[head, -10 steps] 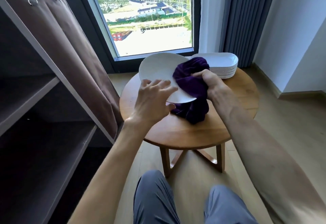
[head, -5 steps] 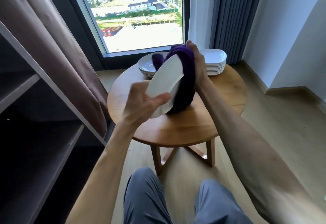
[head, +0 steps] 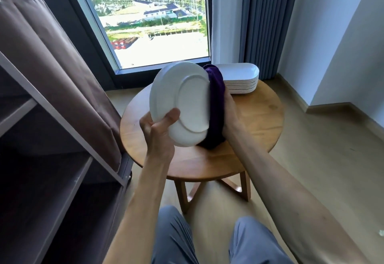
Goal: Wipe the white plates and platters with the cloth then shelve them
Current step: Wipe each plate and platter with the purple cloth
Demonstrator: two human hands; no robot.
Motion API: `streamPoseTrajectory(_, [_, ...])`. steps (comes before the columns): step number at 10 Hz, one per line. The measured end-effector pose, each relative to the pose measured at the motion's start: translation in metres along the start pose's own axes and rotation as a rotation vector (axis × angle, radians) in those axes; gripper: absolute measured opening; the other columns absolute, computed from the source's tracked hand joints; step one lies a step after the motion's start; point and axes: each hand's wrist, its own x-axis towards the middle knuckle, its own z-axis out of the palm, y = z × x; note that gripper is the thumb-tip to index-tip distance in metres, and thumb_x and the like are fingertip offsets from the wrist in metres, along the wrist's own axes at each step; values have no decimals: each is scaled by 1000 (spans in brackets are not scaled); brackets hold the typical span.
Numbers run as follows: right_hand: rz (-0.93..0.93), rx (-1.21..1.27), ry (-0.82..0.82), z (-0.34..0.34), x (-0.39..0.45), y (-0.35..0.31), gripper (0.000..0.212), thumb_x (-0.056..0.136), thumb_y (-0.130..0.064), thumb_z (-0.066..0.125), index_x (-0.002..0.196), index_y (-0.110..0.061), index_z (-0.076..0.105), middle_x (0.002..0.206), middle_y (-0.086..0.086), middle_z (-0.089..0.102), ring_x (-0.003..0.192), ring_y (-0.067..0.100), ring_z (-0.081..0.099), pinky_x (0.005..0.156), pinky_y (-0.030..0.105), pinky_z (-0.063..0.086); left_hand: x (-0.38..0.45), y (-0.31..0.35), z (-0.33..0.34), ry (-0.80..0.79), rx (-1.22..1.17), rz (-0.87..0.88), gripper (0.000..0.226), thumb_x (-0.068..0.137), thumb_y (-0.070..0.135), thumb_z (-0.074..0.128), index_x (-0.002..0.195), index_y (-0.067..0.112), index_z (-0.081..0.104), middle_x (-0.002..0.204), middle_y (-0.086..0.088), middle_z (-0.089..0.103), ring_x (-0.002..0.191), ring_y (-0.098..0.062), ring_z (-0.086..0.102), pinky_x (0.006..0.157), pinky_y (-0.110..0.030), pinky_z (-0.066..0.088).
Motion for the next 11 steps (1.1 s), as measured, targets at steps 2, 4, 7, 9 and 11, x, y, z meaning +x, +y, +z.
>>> streamPoseTrajectory(2, [97, 263, -50, 1, -13, 11, 29, 106, -14, 40, 128, -19, 57, 108, -2, 66, 99, 17, 64, 96, 41, 50, 13, -9, 13, 76, -110, -39, 32, 75, 5, 73, 94, 29, 81, 96, 8, 77, 93, -10, 71, 77, -31, 59])
streamPoseTrajectory(4, [-47, 116, -139, -12, 2, -49, 25, 88, -34, 73, 100, -12, 67, 86, 3, 69, 77, 15, 67, 74, 30, 55, 58, 10, -52, -151, 29, -248, 35, 82, 32, 68, 115, 21, 72, 89, -2, 67, 76, -18, 58, 59, -29, 45])
streamPoseTrajectory(7, [-150, -250, -56, -5, 16, -71, 42, 75, -57, 75, 71, -17, 63, 64, -4, 57, 61, 12, 55, 61, 24, 46, 65, 0, -30, -191, 53, -129, 35, 70, 33, 90, 95, 12, 79, 93, -10, 77, 81, -26, 73, 69, -37, 61])
streamPoseTrajectory(9, [-118, 141, 208, 14, 4, -6, 26, 92, -52, 64, 93, -27, 71, 97, -6, 73, 74, 4, 71, 67, 18, 55, 45, -27, 25, 351, -210, -84, 13, 80, 18, 83, 88, 19, 73, 82, 7, 76, 77, -10, 70, 69, -33, 57])
streamPoseTrajectory(11, [-4, -5, -12, -26, 7, -1, 18, 106, -19, 44, 105, -24, 62, 99, -5, 71, 93, 17, 66, 86, 36, 58, 42, -37, -10, 168, -15, -221, 16, 80, 14, 79, 96, 13, 76, 89, 1, 76, 86, -16, 70, 76, -35, 58])
